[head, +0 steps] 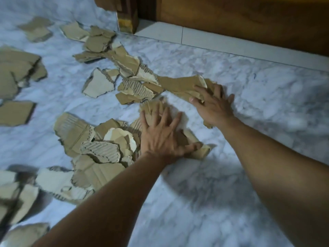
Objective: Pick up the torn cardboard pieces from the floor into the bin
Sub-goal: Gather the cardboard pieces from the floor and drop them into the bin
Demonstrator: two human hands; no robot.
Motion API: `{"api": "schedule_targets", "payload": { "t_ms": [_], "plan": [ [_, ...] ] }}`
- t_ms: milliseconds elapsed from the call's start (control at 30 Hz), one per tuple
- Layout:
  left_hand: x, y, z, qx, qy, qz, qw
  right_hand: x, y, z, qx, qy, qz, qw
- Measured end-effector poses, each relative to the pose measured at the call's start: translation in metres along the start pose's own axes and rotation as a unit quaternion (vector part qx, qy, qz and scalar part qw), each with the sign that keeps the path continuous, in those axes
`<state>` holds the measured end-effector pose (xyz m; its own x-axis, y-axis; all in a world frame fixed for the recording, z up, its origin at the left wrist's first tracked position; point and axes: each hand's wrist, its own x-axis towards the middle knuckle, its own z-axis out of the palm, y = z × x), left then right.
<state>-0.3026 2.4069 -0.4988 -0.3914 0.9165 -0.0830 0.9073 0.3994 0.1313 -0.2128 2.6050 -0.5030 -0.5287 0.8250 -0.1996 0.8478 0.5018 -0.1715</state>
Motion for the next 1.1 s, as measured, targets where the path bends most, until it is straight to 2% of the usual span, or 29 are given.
{"api": "schedule_targets", "payload": {
  "t_ms": [100, 167, 233, 300, 433, 533, 600, 667, 700, 800, 933, 1000, 1067, 1100],
  "plan": [
    [-0.010, -0.027, -0.012, 0.051, 0.015, -0.073, 0.996, -0.030, -0.003, 0.007, -0.002, -0.017, -0.005, 1.000],
    [-0.028, -0.048, -0.015, 0.038, -0.010, -0.147, 0.988, -0.052, -0.009, 0.012, -0.005, -0.014, -0.009, 1.000],
    [-0.054, -0.062, -0.014, 0.006, -0.049, -0.189, 0.981, -0.075, -0.017, 0.016, 0.006, -0.017, -0.003, 1.000],
    [-0.081, -0.064, -0.013, -0.007, -0.072, -0.179, 0.981, -0.099, -0.028, 0.021, 0.013, -0.024, 0.003, 1.000],
    [-0.120, -0.058, -0.007, -0.040, -0.071, -0.121, 0.989, -0.158, -0.057, 0.032, 0.063, -0.029, 0.016, 0.997],
    [-0.148, -0.075, -0.022, -0.129, -0.003, -0.111, 0.985, -0.194, -0.074, 0.037, 0.077, -0.050, 0.022, 0.996],
    [-0.181, -0.102, -0.022, -0.122, 0.047, -0.191, 0.973, -0.212, -0.081, 0.042, 0.071, -0.043, 0.015, 0.996],
    [-0.221, -0.129, -0.013, -0.125, 0.016, -0.297, 0.946, -0.228, -0.093, 0.049, 0.067, -0.034, 0.002, 0.997],
    [-0.238, -0.136, -0.007, -0.131, -0.005, -0.323, 0.937, -0.235, -0.102, 0.053, 0.070, -0.029, -0.006, 0.997],
    [-0.251, -0.130, 0.004, -0.148, 0.012, -0.319, 0.936, -0.251, -0.131, 0.068, 0.080, -0.012, -0.030, 0.996],
    [-0.256, -0.133, -0.013, -0.213, 0.104, -0.270, 0.933, -0.262, -0.147, 0.070, 0.141, 0.021, -0.040, 0.989],
    [-0.271, -0.153, -0.023, -0.183, 0.129, -0.325, 0.919, -0.260, -0.145, 0.061, 0.163, -0.010, 0.007, 0.986],
    [-0.286, -0.162, -0.029, -0.159, 0.065, -0.400, 0.900, -0.264, -0.151, 0.055, 0.115, -0.023, 0.048, 0.992],
    [-0.292, -0.159, -0.030, -0.154, 0.024, -0.408, 0.900, -0.271, -0.161, 0.056, 0.086, -0.020, 0.044, 0.995]
  ]
}}
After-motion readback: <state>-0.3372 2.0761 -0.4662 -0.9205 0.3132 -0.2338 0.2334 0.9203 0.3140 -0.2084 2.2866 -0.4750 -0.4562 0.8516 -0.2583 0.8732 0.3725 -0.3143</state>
